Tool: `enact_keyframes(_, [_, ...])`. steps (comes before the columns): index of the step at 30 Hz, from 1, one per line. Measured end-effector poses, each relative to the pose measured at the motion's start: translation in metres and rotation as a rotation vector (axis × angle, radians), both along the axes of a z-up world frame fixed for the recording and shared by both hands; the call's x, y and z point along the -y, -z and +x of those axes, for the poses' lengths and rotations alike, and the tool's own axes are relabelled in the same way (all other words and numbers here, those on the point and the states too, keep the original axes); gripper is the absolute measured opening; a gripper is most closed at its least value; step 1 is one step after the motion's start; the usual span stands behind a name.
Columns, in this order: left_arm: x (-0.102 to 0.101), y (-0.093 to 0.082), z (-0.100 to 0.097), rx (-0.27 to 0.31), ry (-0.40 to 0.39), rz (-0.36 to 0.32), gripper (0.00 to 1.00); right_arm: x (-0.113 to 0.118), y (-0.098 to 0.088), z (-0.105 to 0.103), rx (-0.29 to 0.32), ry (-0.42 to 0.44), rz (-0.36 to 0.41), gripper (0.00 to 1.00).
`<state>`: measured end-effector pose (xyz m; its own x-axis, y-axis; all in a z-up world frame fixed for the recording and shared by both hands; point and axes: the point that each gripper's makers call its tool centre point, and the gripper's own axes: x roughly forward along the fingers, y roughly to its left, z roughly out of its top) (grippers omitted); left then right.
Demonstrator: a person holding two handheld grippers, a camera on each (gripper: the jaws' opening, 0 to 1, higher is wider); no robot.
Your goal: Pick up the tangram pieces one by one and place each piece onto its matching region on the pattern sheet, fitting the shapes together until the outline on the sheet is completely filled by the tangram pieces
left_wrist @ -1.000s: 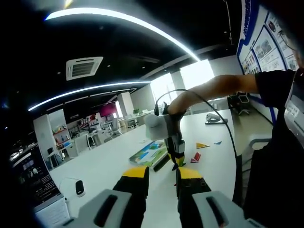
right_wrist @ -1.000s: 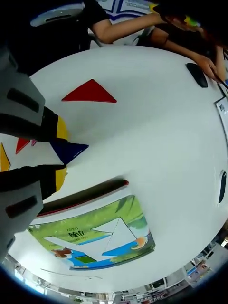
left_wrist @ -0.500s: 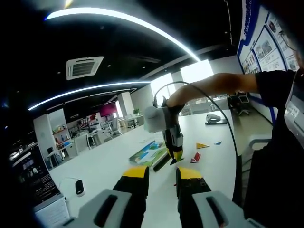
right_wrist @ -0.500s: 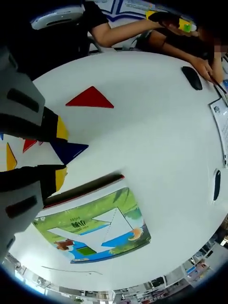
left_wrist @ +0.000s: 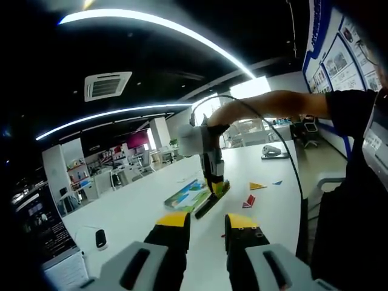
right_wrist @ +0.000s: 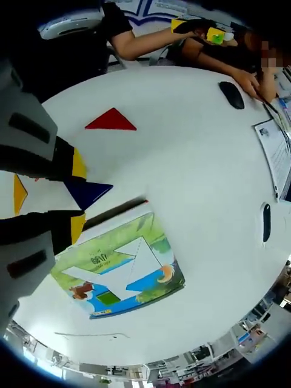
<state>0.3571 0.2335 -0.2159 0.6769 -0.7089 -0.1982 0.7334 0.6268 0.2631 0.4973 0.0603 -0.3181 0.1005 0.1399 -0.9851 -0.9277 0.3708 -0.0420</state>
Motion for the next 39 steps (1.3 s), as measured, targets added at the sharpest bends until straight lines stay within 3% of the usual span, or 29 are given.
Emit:
enact_keyframes(13, [-0.003,0.001,0.001,-0.002,-0.005,0.000,0.25,0.009,-0.008,0.040,0.090,0.061,-0.023,0.20])
enact_keyframes(25, [-0.005,0.001,0.001,0.001,-0.007,-0.001,0.25,0.024,-0.008,0.061,0.198,0.101,-0.070,0.20])
enact_keyframes(36, [-0.009,0.000,0.000,0.007,-0.015,-0.007,0.25,0.032,0.000,0.082,0.256,0.142,-0.068,0.20])
enact_keyframes(39, [-0.010,-0.001,0.000,0.008,-0.016,-0.007,0.25,0.029,0.001,0.109,0.255,0.143,-0.062,0.20])
